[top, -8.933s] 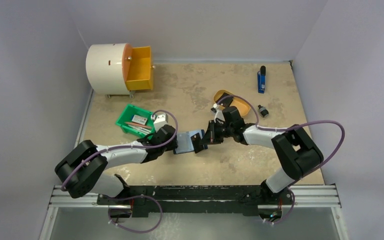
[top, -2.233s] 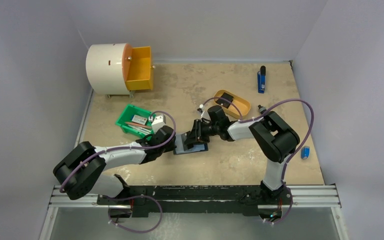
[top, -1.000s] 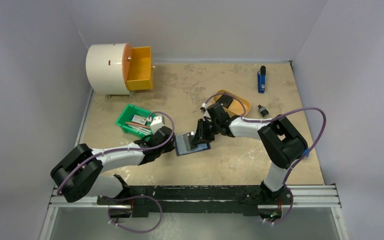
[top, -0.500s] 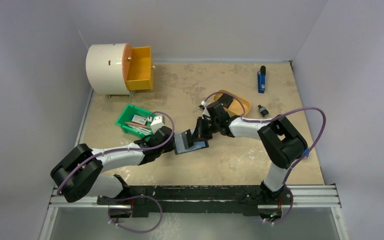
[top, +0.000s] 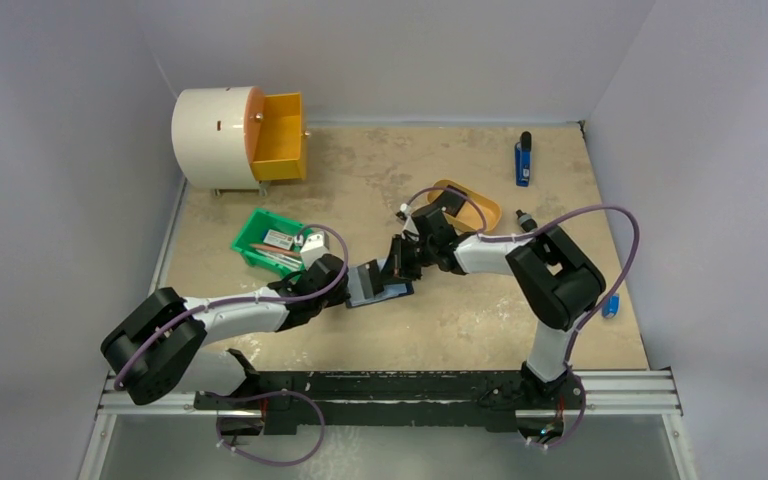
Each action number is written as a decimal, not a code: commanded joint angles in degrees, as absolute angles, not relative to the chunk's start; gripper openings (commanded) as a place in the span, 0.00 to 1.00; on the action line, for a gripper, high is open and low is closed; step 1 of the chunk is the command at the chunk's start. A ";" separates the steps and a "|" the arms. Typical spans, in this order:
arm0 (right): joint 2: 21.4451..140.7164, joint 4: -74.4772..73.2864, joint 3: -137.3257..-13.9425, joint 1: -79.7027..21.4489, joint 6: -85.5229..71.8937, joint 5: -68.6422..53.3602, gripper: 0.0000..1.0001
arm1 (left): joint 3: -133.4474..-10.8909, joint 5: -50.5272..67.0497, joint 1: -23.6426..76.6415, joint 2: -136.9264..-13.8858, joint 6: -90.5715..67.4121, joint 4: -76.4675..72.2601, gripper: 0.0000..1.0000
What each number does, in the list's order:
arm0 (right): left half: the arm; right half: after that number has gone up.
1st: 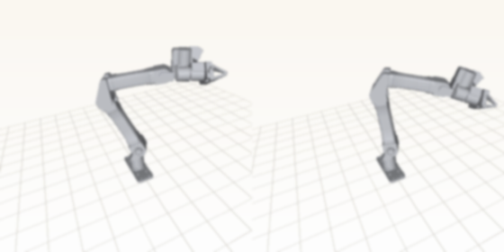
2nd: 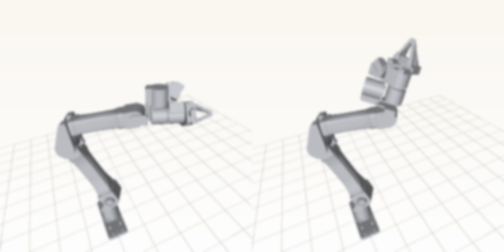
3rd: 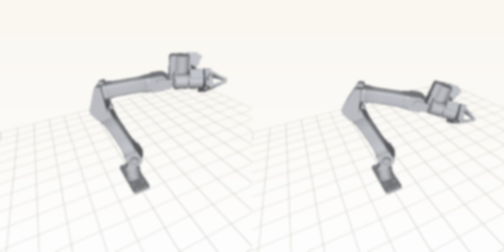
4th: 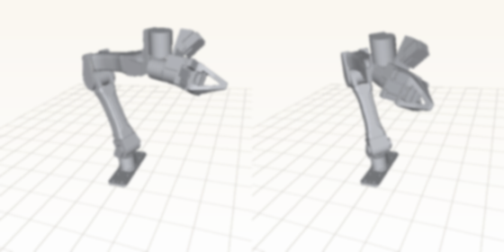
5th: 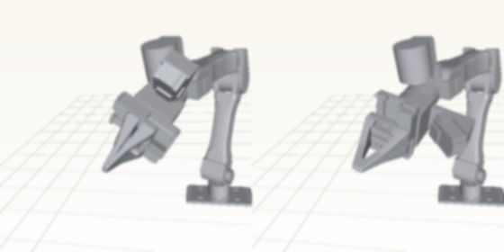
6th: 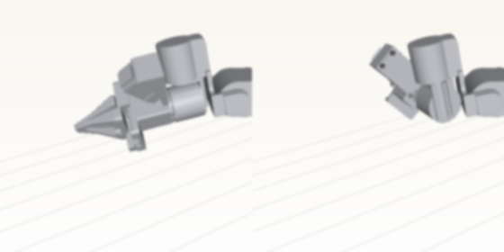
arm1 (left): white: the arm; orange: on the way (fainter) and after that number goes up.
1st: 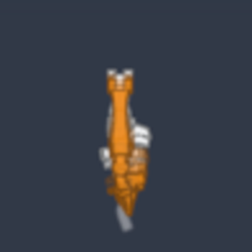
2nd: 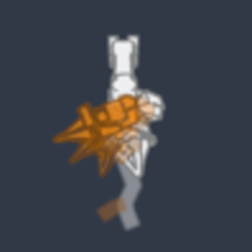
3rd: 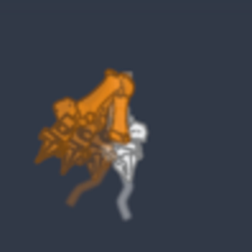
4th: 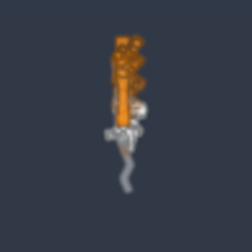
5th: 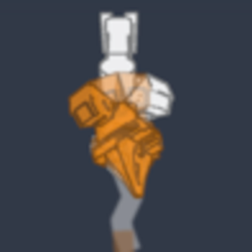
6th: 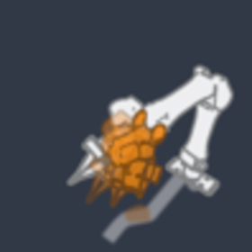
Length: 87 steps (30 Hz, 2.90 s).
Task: Put the credit cards into the card holder
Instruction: Insert the credit card into the card holder.
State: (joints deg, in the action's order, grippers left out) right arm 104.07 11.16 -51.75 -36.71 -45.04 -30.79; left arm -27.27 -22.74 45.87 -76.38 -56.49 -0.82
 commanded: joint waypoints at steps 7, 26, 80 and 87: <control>107.52 12.29 -52.82 -37.21 -45.18 -33.53 0.00 | -27.13 -22.55 46.11 -76.76 -57.12 -3.86 0.15; 103.72 6.39 -54.56 -38.76 -43.45 -33.32 0.36 | -26.68 -23.53 46.08 -75.41 -57.37 -3.00 0.15; 82.97 -14.29 -60.33 -35.09 -38.06 -1.62 0.78 | -32.61 -27.41 46.09 -58.66 -53.03 12.10 0.42; 80.20 -0.60 -52.77 -14.86 -46.26 -9.76 0.80 | -34.63 -28.53 46.10 -55.24 -51.93 13.80 0.43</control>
State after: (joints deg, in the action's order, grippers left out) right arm 78.02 -6.17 -54.08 -22.65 -41.71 -9.56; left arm -32.01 -26.52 45.89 -56.55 -53.67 12.56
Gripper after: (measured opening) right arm 0.805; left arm 0.434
